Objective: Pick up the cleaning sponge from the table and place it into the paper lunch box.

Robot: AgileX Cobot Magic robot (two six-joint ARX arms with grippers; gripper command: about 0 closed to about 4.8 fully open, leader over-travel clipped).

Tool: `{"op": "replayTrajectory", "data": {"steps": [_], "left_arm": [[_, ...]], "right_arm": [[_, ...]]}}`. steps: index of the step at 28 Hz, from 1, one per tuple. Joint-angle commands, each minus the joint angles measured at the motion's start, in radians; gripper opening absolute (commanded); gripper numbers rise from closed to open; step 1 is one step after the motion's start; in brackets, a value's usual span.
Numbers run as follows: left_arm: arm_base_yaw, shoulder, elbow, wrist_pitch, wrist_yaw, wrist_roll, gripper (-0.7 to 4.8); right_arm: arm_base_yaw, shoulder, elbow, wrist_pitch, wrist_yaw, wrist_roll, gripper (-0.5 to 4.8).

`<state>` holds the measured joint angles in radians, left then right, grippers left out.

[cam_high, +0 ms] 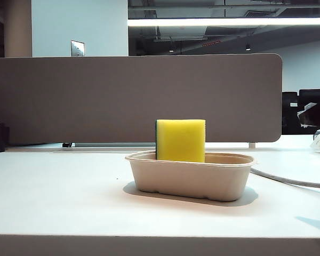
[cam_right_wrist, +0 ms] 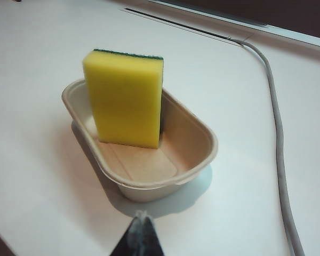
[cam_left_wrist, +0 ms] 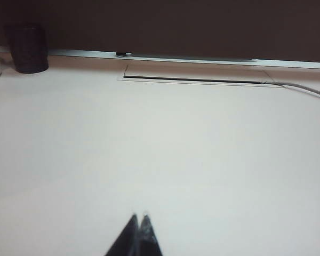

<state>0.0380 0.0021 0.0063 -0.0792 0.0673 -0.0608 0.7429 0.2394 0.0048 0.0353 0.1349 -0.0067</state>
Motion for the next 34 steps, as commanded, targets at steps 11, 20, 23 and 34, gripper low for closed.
{"op": "replayTrajectory", "data": {"steps": [11, 20, 23, 34], "left_arm": [[0.001, 0.0, 0.001, 0.013, 0.001, 0.001, -0.04], [0.0, 0.0, 0.001, 0.011, 0.001, 0.001, -0.04], [0.001, 0.0, 0.001, 0.008, 0.0, 0.001, -0.04], [0.001, 0.0, 0.001, 0.006, 0.004, 0.001, -0.04]], "right_arm": [[-0.133, -0.062, 0.001, 0.006, -0.032, -0.002, -0.05], [-0.465, -0.234, 0.001, -0.008, -0.033, 0.039, -0.05], [-0.534, -0.235, 0.001, 0.003, -0.032, 0.04, -0.05], [-0.629, -0.235, 0.001, 0.006, -0.115, 0.074, -0.05]]}}
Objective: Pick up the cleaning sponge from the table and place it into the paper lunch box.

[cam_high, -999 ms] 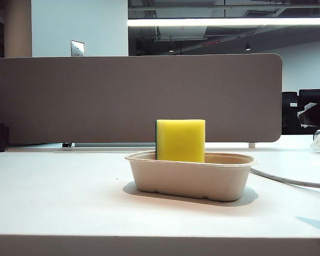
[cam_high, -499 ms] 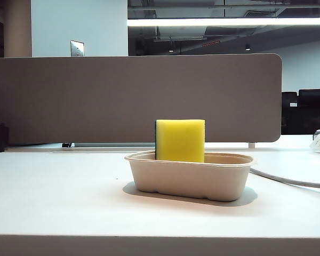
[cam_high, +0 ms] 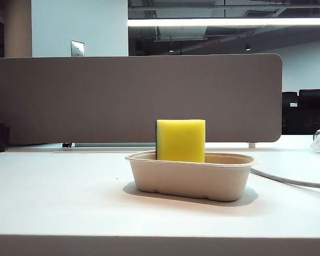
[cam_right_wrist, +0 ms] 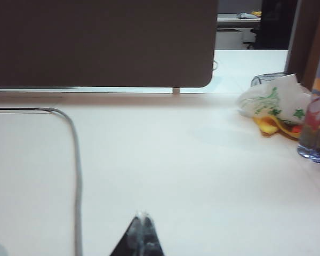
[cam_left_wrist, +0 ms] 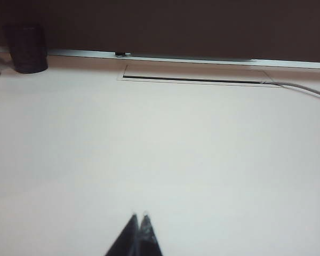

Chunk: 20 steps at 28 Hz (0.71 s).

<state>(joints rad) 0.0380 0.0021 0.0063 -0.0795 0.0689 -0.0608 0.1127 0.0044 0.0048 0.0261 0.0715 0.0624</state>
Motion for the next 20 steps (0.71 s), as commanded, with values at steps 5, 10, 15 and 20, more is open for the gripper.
{"op": "replayTrajectory", "data": {"steps": [5, 10, 15, 20], "left_arm": [[0.001, 0.0, 0.001, 0.006, 0.003, 0.001, -0.04], [0.001, 0.0, 0.001, 0.006, 0.003, 0.001, -0.04], [0.001, 0.0, 0.001, 0.006, 0.003, 0.001, -0.04], [0.001, 0.0, 0.001, 0.006, 0.003, 0.001, -0.04]], "right_arm": [[-0.002, 0.0, 0.001, 0.016, -0.074, 0.014, -0.05], [-0.02, 0.0, 0.001, 0.016, -0.064, 0.023, -0.05], [-0.034, 0.0, 0.001, 0.015, -0.063, 0.022, -0.05], [-0.038, 0.0, 0.001, 0.016, -0.064, 0.019, -0.05]]}}
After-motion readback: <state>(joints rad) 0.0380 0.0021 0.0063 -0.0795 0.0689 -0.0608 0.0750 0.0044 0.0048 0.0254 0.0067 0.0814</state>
